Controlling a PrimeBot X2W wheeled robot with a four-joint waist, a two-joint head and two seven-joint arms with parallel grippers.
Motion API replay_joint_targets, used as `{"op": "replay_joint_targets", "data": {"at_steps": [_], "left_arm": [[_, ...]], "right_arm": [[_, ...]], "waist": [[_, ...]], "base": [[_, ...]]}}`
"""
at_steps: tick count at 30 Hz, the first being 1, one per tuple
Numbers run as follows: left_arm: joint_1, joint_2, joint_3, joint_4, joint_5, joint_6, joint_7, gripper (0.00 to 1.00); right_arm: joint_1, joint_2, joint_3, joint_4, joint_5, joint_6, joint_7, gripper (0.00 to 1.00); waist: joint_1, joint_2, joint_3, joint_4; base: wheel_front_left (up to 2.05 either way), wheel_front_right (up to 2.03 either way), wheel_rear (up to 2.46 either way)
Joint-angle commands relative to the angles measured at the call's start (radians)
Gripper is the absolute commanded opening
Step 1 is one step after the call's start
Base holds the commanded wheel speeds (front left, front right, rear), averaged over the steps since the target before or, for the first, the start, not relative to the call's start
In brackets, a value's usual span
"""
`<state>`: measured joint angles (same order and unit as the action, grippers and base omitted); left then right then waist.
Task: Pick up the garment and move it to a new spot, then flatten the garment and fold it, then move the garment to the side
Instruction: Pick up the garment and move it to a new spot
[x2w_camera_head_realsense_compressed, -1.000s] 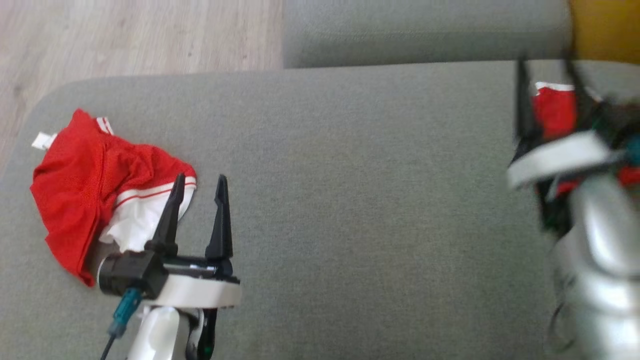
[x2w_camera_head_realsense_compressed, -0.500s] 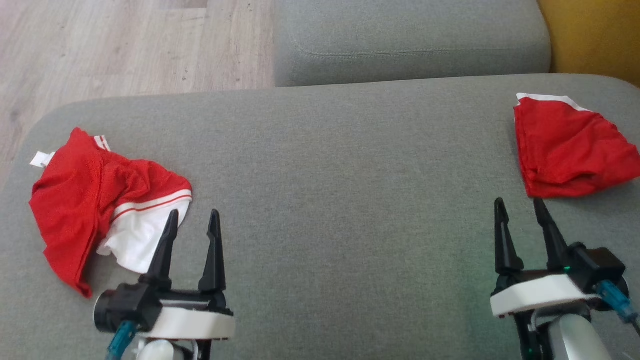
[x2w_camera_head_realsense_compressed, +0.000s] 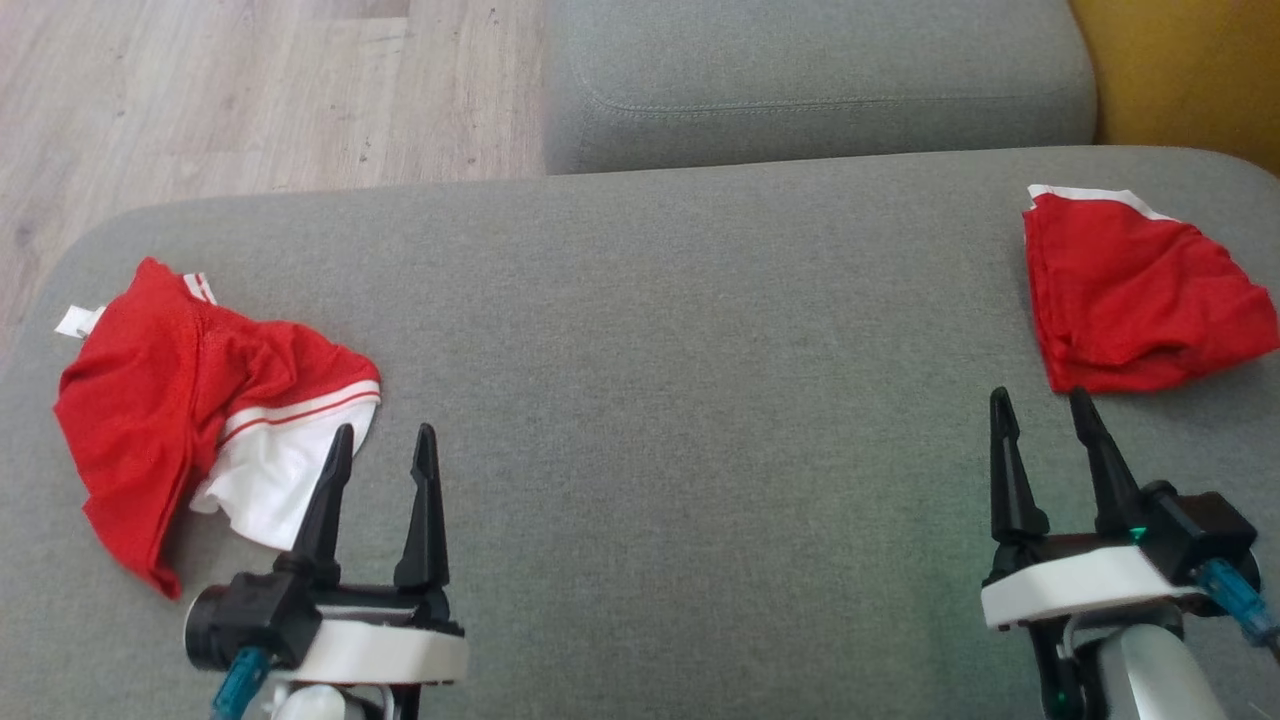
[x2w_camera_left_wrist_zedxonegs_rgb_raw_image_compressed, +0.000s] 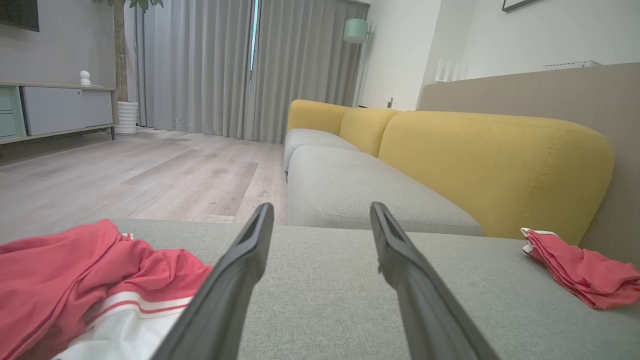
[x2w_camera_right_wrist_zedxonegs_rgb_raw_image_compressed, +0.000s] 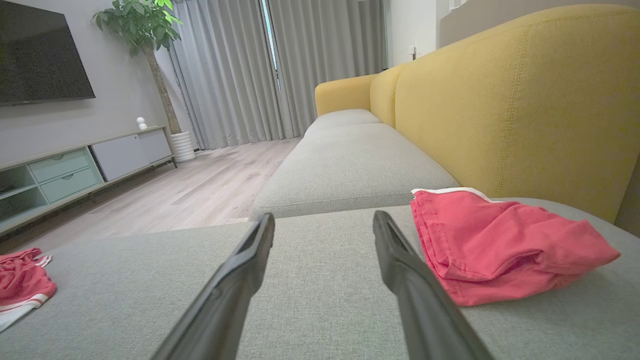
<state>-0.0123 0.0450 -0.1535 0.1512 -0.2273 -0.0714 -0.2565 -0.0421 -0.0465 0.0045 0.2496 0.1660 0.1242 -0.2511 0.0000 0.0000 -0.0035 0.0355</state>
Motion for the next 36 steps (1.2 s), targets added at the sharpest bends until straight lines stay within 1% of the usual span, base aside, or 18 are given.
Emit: {"op": "replay_joint_targets", "data": {"at_steps": [1, 6, 10, 14, 22, 24, 25, 27, 31, 36], "left_arm": [[-0.030, 0.005, 0.042, -0.039, 0.005, 0.000, -0.005, 1.00], [-0.034, 0.005, 0.047, -0.035, 0.010, 0.002, -0.005, 1.00], [-0.035, 0.005, 0.053, -0.028, 0.017, 0.008, -0.005, 1.00], [-0.029, 0.005, 0.059, -0.016, 0.028, 0.013, -0.005, 1.00], [-0.005, 0.005, 0.104, -0.010, 0.053, 0.029, -0.005, 1.00], [-0.001, 0.005, 0.113, -0.011, 0.058, 0.029, -0.005, 1.00], [0.001, 0.005, 0.121, -0.010, 0.063, 0.026, -0.005, 1.00], [0.002, 0.005, 0.129, -0.008, 0.068, 0.021, -0.005, 1.00], [0.003, 0.005, 0.144, -0.009, 0.074, 0.014, -0.005, 1.00], [-0.004, 0.005, 0.171, -0.015, 0.080, 0.004, -0.005, 1.00]], "right_arm": [[-0.027, -0.004, 0.027, -0.036, -0.003, 0.007, -0.011, 1.00], [-0.017, -0.004, 0.034, -0.030, 0.003, 0.007, -0.011, 1.00], [-0.006, -0.004, 0.063, -0.021, 0.009, 0.007, -0.011, 1.00], [0.004, -0.004, 0.101, -0.007, 0.008, 0.007, -0.011, 1.00], [0.020, -0.004, 0.171, 0.009, 0.053, 0.007, -0.011, 1.00], [0.023, -0.004, 0.193, 0.013, 0.064, 0.007, -0.011, 1.00], [0.026, -0.004, 0.215, 0.017, 0.076, 0.007, -0.011, 1.00], [0.027, -0.004, 0.232, 0.020, 0.086, 0.007, -0.011, 1.00], [0.024, -0.004, 0.261, 0.024, 0.101, 0.007, -0.011, 1.00], [0.009, -0.004, 0.276, 0.027, 0.104, 0.007, -0.011, 1.00]], "waist": [[0.0000, 0.0000, 0.000, 0.002], [0.0000, 0.0000, -0.001, 0.026], [0.0000, 0.0000, -0.008, 0.070], [0.0000, 0.0000, -0.020, 0.133], [0.0000, 0.0000, -0.046, 0.263], [0.0000, 0.0000, -0.051, 0.295], [0.0000, 0.0000, -0.054, 0.324], [0.0000, 0.0000, -0.056, 0.351], [0.0000, 0.0000, -0.051, 0.386], [0.0000, 0.0000, -0.033, 0.388]], "base": [[0.00, 0.00, 0.00], [0.00, 0.00, 0.00], [0.00, 0.00, 0.00], [0.00, 0.00, 0.00], [0.00, 0.00, 0.00], [0.00, 0.00, 0.00], [0.00, 0.00, 0.00], [0.00, 0.00, 0.00], [0.00, 0.00, 0.00], [0.00, 0.00, 0.00]]}}
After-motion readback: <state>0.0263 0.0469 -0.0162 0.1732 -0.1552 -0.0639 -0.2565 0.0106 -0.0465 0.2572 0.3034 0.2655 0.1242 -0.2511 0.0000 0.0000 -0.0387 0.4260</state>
